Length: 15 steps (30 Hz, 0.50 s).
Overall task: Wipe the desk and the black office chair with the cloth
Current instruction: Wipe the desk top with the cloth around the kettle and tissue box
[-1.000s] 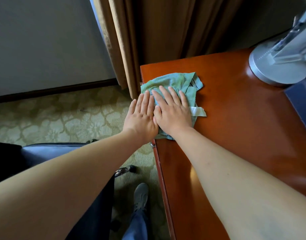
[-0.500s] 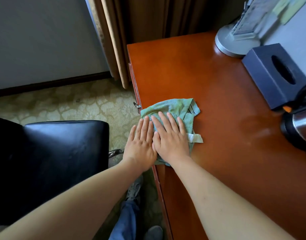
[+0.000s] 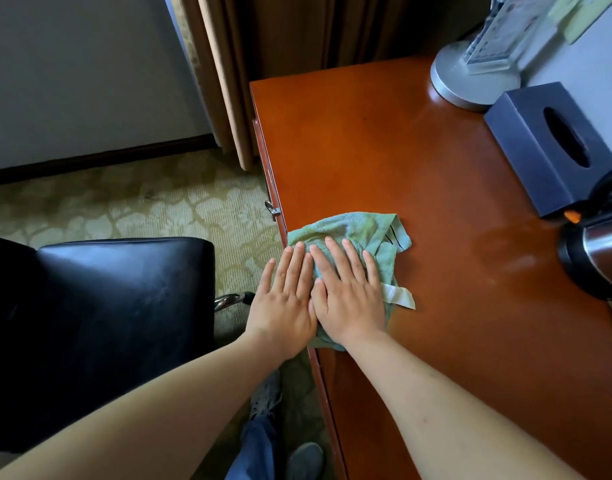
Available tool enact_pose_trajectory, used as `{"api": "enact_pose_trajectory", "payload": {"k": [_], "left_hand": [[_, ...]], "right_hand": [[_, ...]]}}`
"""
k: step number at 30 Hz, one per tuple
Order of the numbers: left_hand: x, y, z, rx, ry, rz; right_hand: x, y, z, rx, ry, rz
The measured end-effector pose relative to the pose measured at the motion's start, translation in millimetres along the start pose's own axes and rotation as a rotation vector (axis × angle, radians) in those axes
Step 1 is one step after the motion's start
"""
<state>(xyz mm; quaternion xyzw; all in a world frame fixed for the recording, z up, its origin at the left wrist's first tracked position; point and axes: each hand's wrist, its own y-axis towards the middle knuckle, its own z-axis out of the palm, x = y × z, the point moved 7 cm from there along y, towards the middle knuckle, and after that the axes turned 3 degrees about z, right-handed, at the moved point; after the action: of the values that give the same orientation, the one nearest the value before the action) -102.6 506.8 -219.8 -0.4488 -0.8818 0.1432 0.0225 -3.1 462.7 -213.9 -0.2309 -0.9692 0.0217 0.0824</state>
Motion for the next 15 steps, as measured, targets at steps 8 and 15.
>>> {"api": "enact_pose_trajectory", "payload": {"k": [8, 15], "left_hand": [[33, 89, -28, -0.010, 0.021, -0.012], [40, 132, -37, 0.047, 0.063, -0.045]], "right_hand": [[-13, 96, -7, 0.012, -0.034, 0.031], [-23, 144, -9, 0.107, -0.023, 0.051]]}}
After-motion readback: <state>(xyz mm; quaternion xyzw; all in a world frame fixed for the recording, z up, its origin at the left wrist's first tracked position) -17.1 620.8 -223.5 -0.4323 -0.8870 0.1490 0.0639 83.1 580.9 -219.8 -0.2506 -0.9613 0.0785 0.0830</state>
